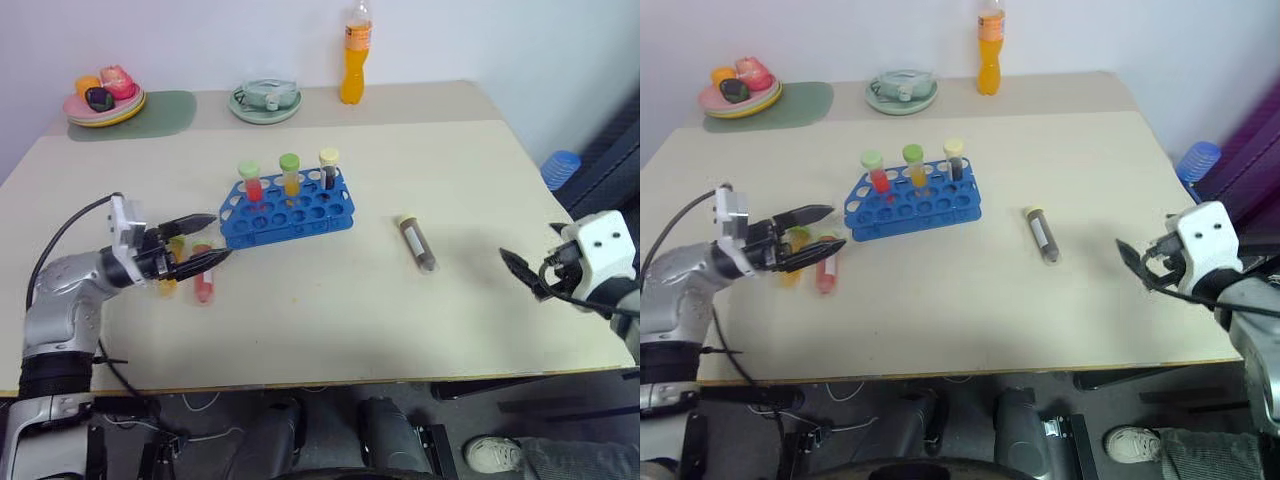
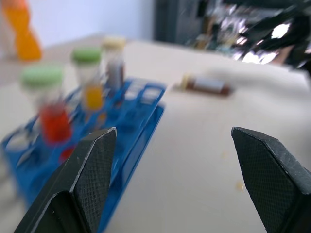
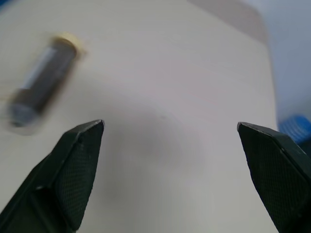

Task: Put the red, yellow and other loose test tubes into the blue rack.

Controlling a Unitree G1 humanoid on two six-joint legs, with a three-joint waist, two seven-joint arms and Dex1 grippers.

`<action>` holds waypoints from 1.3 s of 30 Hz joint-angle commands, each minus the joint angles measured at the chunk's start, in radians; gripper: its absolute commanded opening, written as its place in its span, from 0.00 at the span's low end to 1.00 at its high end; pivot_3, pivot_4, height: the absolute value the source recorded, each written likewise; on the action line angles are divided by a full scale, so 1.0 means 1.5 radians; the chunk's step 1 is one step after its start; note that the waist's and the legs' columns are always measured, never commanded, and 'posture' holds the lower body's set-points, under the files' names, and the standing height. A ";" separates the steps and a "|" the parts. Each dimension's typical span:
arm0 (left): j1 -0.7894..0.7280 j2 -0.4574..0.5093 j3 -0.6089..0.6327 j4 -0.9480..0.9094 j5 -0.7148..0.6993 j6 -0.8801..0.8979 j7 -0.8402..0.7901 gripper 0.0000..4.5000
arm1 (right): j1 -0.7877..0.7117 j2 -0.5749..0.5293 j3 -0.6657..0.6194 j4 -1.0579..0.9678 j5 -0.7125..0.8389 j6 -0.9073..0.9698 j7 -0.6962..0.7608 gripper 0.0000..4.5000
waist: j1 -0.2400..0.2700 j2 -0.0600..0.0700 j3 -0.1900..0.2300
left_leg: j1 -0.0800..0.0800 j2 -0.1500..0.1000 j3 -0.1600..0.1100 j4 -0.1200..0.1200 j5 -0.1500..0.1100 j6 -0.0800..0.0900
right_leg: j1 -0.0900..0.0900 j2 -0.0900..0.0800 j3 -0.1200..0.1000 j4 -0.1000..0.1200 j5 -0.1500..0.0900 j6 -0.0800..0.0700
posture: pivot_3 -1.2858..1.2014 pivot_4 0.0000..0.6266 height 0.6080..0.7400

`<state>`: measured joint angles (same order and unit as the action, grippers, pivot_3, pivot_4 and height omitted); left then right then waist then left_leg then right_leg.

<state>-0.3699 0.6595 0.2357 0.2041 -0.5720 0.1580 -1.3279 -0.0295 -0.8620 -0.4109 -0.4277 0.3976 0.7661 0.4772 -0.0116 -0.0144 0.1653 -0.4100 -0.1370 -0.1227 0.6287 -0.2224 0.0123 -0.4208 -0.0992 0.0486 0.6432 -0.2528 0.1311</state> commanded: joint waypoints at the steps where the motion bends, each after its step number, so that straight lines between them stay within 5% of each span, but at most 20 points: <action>1: -0.018 -0.013 -0.024 -0.037 -0.004 -0.029 -0.028 0.86 | -0.141 -0.014 0.035 0.015 0.069 0.144 0.000 1.00 | -0.003 0.000 0.000 | 0.000 0.000 0.001 0.000 0.000 0.000 | 0.000 0.000 0.000 0.000 0.000 0.000 | 0.52 0.24 1.00; 11: -0.069 -0.038 -0.104 0.007 0.042 -0.085 -0.095 0.86 | -0.557 0.092 0.171 0.271 0.086 0.480 -0.052 1.00 | 0.003 0.000 0.000 | -0.003 0.002 0.002 0.001 0.000 0.000 | -0.004 0.001 0.000 -0.001 0.001 -0.001 | 0.52 0.24 1.00; 20: -0.081 -0.066 -0.126 0.025 0.057 -0.103 -0.093 0.86 | -0.618 0.123 0.246 0.405 0.047 0.503 -0.048 1.00 | -0.004 0.000 0.000 | -0.006 0.002 0.003 0.001 0.000 0.001 | -0.006 0.001 0.000 0.000 0.001 -0.001 | 0.52 0.24 1.00; 39: -0.019 -0.068 -0.125 -0.015 0.054 -0.120 -0.070 0.86 | -0.707 0.188 0.423 0.663 -0.088 0.342 0.042 1.00 | -0.005 0.000 0.000 | -0.006 0.002 0.005 0.001 0.000 0.001 | -0.008 0.001 0.001 0.002 0.001 -0.001 | 0.52 0.24 1.00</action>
<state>-0.4107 0.5476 0.0255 0.2151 -0.4797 -0.0143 -1.4409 -1.0588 -0.5758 0.2123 0.5661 0.2878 1.3055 0.5181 -0.0189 -0.0137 0.1656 -0.4185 -0.1343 -0.1156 0.6304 -0.2228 0.0134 -0.4325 -0.0980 0.0495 0.6461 -0.2509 0.1295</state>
